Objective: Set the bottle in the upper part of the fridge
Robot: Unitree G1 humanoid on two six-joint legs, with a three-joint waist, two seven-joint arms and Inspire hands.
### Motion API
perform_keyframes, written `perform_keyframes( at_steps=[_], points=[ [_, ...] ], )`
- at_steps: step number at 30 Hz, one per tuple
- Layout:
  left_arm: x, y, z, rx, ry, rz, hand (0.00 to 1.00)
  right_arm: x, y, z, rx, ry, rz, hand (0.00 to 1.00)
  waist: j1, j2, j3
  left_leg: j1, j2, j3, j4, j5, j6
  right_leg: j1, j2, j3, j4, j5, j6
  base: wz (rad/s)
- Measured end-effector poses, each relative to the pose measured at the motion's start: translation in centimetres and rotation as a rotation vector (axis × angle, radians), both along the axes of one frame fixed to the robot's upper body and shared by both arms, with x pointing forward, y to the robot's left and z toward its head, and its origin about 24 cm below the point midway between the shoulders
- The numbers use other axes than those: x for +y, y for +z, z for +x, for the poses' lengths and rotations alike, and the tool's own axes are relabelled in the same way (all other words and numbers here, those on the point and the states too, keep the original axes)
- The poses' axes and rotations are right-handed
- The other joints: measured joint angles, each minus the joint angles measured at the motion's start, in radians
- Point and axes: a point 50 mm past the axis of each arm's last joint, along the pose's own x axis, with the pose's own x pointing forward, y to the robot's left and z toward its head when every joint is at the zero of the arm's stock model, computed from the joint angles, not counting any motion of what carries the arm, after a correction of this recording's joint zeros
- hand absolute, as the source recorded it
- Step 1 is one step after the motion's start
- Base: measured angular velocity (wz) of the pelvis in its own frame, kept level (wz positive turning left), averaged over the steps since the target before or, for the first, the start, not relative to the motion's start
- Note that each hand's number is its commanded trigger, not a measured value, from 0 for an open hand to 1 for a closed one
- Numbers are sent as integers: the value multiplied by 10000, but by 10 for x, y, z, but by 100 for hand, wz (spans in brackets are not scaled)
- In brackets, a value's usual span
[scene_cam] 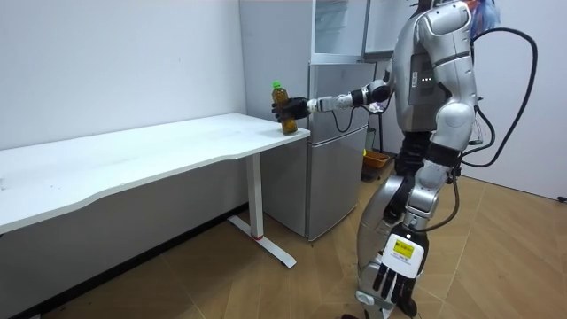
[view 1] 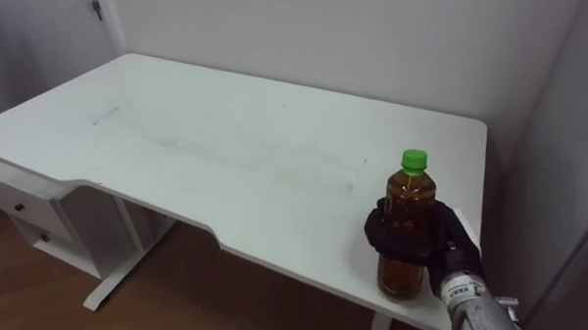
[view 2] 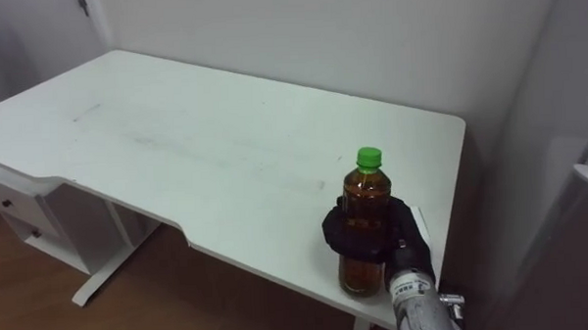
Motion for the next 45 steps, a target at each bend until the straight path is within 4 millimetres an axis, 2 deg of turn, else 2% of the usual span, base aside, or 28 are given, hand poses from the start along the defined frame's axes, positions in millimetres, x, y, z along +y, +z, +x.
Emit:
perform_keyframes(
  at_steps=[10,17,19,22,26,28,34,39,45],
  points=[
    [1,0,0,1,35,11,0,-1,-4,0,156,207,179,100,40,-80,-33,54,11,11,-140,81,-8,33,11,-12,-32,26,-36,0],
    [3,1,-3,-119,153,99,0,4,1,-2,169,455,248,100,-47,-147,-75,90,10,77,-155,114,-9,-11,-4,48,-33,29,-39,-2],
    [5,1,-2,-230,248,106,0,5,8,-3,-88,559,239,100,-107,-178,-96,97,10,85,-156,114,-8,-3,-4,57,-38,32,-36,0],
    [10,2,-6,-193,645,202,0,10,30,-14,-1179,1078,335,100,-368,-226,-116,351,23,201,-275,115,-7,151,2,229,-72,33,-33,-8],
    [17,2,-18,-126,1223,427,0,4,41,-24,-1722,1399,249,100,-677,-267,-138,1131,36,341,-614,111,-9,863,75,299,-458,121,23,-11],
    [20,3,-24,-72,1448,501,0,-1,50,-25,-2064,1483,107,100,-935,-315,-195,1499,43,381,-816,115,-21,1117,123,386,-632,172,40,-16],
    [24,4,-28,-42,1833,543,0,-16,79,-28,-3228,1252,-5,100,-1301,-437,-310,2000,113,651,-1024,124,-39,1480,244,667,-901,305,25,-15],
    [25,4,-29,-20,1845,608,0,-16,98,-34,-3976,1539,-181,100,-1464,-394,-301,2080,215,809,-998,95,-62,1589,343,832,-980,415,-19,-12],
    [25,4,-33,110,1877,572,0,-20,105,-36,-4219,1516,-310,100,-1648,-229,-327,2264,237,906,-1024,91,-66,1692,342,931,-953,420,-26,-4]
  ],
)
